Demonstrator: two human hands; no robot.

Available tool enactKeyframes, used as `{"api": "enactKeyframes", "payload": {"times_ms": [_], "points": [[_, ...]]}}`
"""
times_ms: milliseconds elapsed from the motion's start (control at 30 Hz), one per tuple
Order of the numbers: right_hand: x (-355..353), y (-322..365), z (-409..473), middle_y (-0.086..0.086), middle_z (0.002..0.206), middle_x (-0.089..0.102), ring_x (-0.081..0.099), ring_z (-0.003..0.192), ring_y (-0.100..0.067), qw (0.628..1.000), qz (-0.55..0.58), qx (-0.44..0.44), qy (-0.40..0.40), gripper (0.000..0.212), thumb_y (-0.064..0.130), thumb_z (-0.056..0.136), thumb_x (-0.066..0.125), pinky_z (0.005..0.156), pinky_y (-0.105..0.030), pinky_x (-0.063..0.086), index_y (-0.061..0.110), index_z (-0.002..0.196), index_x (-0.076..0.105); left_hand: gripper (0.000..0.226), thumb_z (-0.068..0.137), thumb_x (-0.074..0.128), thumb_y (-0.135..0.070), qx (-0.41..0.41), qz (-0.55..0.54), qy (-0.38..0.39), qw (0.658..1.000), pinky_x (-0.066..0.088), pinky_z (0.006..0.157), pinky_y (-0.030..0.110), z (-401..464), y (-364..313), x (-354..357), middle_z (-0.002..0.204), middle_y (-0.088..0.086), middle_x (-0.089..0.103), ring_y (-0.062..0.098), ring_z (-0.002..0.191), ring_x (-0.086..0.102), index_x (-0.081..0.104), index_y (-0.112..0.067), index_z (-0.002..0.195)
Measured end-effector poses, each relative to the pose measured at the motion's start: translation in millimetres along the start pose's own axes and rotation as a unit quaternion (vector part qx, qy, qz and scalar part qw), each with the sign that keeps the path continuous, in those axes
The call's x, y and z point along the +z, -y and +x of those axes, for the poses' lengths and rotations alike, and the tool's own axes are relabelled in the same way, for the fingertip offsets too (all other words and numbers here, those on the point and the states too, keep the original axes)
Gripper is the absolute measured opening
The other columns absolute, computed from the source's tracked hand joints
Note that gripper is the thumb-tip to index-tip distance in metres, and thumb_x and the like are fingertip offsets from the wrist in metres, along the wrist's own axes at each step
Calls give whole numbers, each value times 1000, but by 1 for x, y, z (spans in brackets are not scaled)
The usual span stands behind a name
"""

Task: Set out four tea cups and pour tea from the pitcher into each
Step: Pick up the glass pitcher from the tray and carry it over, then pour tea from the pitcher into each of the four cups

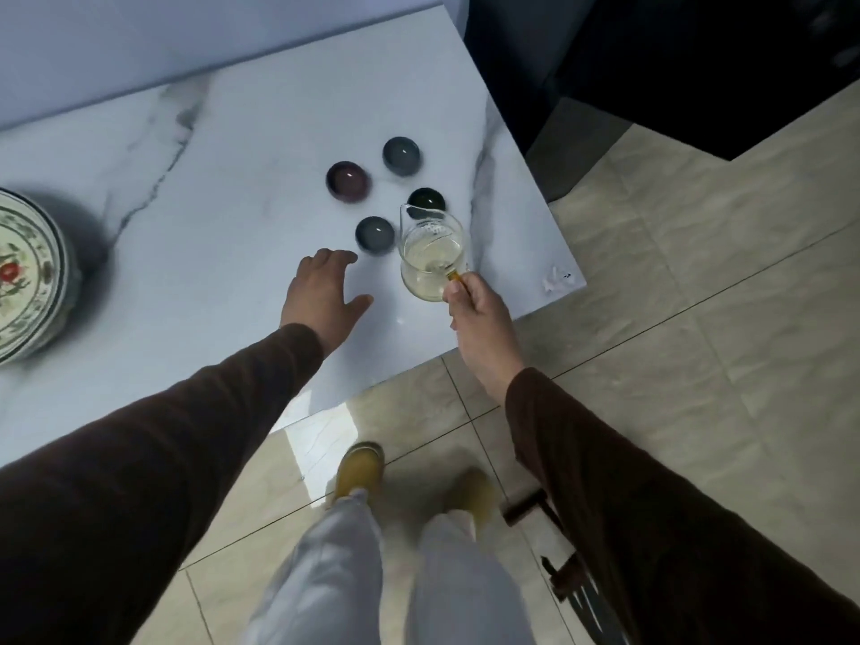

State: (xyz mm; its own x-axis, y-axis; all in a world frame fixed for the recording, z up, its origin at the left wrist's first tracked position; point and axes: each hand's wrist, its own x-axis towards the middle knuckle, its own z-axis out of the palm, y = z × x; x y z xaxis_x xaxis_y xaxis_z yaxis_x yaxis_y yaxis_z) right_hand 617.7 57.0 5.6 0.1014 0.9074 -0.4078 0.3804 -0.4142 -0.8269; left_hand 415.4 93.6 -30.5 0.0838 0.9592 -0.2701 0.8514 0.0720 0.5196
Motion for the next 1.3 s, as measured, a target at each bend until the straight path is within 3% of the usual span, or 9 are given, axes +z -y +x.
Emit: {"api": "enactKeyframes", "payload": {"times_ms": [100,267,467,733,867,1067,1133,1300], "points": [[-22,-3,24,1,76,52,48,73,-15,1000,-9,-6,18,26,31,102,41,73,-42,48,10,94,55,55,84,68,-26,-18,0,-14,1000,41,99,46,18,-20,6,128,13,54,35,118,46,50,-9,133],[-54,-1,71,9,71,52,52,73,-17,998,-30,-37,48,24,32,99,45,72,-38,46,27,77,51,53,82,70,-23,-58,-1,-67,996,41,97,43,45,-45,10,124,13,55,35,115,47,52,-9,130],[-73,9,116,10,66,51,50,70,-16,990,-62,-102,81,20,30,98,48,69,-36,45,25,79,53,54,82,72,-23,-117,-24,-116,986,38,100,40,63,-56,15,126,14,55,35,119,45,52,-9,130],[-68,39,165,4,76,62,62,80,-26,973,-126,-170,87,19,37,95,49,75,-42,52,29,79,56,53,82,70,-26,-138,-44,-149,978,39,99,37,84,-40,17,125,10,55,32,118,45,52,-12,131],[-69,53,196,-4,82,70,64,83,-29,955,-177,-213,103,29,39,95,49,77,-45,53,14,85,61,55,82,70,-30,-170,-60,-176,968,38,100,35,93,-32,18,127,8,55,29,120,45,51,-15,132],[-72,64,234,0,84,71,63,85,-26,922,-241,-275,125,27,43,95,48,74,-36,48,22,83,61,61,81,71,-36,-197,-57,-170,964,37,99,32,106,-20,28,131,4,53,26,122,43,48,-18,135],[-71,67,246,3,79,69,61,82,-25,907,-265,-302,125,32,45,95,47,70,-33,44,18,80,59,65,80,72,-38,-199,-48,-165,965,37,103,35,113,-16,30,134,4,52,26,124,42,47,-19,137],[-60,67,274,1,76,69,61,81,-27,875,-303,-359,115,39,46,93,47,74,-36,49,11,84,62,77,74,77,-45,-183,-22,-168,968,36,105,36,139,4,29,133,5,51,26,125,42,45,-20,140]]}}
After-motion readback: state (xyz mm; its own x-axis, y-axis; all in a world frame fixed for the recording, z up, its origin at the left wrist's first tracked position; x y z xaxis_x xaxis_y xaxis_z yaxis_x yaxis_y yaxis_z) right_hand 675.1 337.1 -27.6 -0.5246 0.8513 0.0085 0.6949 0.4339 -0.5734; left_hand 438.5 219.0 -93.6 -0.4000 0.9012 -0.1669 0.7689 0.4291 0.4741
